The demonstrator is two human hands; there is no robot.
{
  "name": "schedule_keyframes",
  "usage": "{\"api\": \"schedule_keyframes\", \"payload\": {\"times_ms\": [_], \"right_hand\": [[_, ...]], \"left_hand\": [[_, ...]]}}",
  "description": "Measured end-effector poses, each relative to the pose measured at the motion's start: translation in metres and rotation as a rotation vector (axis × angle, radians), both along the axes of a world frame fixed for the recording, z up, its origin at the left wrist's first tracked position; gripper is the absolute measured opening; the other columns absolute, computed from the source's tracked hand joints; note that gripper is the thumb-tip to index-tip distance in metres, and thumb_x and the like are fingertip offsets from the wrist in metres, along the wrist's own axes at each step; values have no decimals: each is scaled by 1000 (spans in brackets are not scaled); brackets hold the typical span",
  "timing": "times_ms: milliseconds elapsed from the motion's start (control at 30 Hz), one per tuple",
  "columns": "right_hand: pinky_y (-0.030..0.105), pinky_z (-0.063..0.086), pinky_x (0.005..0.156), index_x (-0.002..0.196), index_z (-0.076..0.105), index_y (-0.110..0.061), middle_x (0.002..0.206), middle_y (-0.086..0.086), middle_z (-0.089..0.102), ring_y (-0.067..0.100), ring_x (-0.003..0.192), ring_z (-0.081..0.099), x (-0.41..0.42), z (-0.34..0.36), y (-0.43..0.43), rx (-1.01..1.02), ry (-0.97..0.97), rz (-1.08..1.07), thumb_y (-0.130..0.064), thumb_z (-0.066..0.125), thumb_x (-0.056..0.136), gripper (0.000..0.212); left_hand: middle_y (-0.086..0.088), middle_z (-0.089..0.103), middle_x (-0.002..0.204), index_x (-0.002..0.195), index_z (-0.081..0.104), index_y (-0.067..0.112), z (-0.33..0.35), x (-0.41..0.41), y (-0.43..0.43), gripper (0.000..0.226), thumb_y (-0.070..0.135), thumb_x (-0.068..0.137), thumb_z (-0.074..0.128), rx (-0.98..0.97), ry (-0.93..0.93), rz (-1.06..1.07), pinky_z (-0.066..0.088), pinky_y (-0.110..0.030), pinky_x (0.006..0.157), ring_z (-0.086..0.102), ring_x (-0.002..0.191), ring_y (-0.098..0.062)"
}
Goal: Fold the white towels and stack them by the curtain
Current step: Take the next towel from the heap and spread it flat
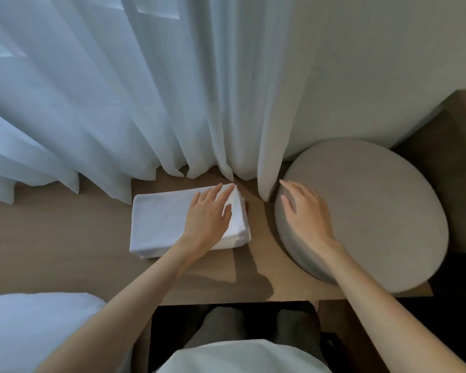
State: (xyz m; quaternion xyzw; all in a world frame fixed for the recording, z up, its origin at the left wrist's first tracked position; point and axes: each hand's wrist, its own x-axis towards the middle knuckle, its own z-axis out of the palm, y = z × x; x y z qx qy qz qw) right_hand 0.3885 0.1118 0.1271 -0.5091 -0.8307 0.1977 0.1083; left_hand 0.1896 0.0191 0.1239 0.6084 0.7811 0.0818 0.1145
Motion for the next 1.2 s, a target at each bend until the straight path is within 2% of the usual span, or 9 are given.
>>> {"api": "schedule_keyframes", "payload": {"times_ms": [167,300,467,600,667,800,933,1067,1200], "right_hand": [[36,35,106,140,47,-21,145,1,45,22,131,41,74,16,27,-19,0,-8,-26,43,100,40],[40,39,103,139,48,-18,143,4,47,26,127,44,146,33,51,12,-5,-7,-24,45,100,40],[40,38,104,138,50,-16,141,7,49,27,127,45,223,52,78,40,-7,-65,-20,46,99,39],[42,37,107,137,49,-14,143,8,46,25,131,41,272,68,93,71,33,-153,-19,46,99,39],[39,37,107,137,49,-13,144,7,45,24,132,41,292,74,96,85,44,-200,-19,46,99,39],[34,42,99,137,50,-17,144,2,45,20,128,44,327,84,103,133,22,-311,-23,45,100,38],[33,43,97,135,52,-23,143,-2,45,17,128,44,351,89,104,167,27,-456,-26,47,99,36],[29,44,88,131,54,-24,139,-2,49,17,124,47,373,99,95,211,40,-573,-28,50,97,34],[35,45,90,128,57,-20,133,0,54,21,120,49,401,110,84,232,44,-672,-23,51,96,32]], "left_hand": [[-3,38,149,147,34,26,26,72,48,46,28,101,37,62,3,-34,17,-33,114,34,137,-20],[-5,34,152,148,33,23,42,140,81,47,29,101,37,66,-26,-50,16,-31,113,31,138,-21],[-7,39,148,145,37,18,62,215,116,46,25,100,39,101,-12,-132,22,-34,111,37,134,-23],[-8,39,148,146,35,18,78,259,152,47,25,99,40,120,1,-225,26,-40,112,40,132,-26],[-8,40,147,145,36,18,86,279,170,47,25,99,40,143,3,-276,27,-40,112,42,131,-27],[-9,43,146,144,39,17,103,314,203,46,24,99,42,236,-19,-407,26,-37,110,41,132,-26],[-10,37,150,147,32,18,113,344,227,48,26,100,39,240,-26,-545,23,-35,112,35,136,-24],[-6,37,150,148,30,19,122,372,239,49,27,101,35,259,-34,-675,27,-35,111,36,135,-22],[-4,38,150,148,32,21,131,401,245,48,29,101,37,270,-84,-734,26,-37,113,36,136,-20]]}}
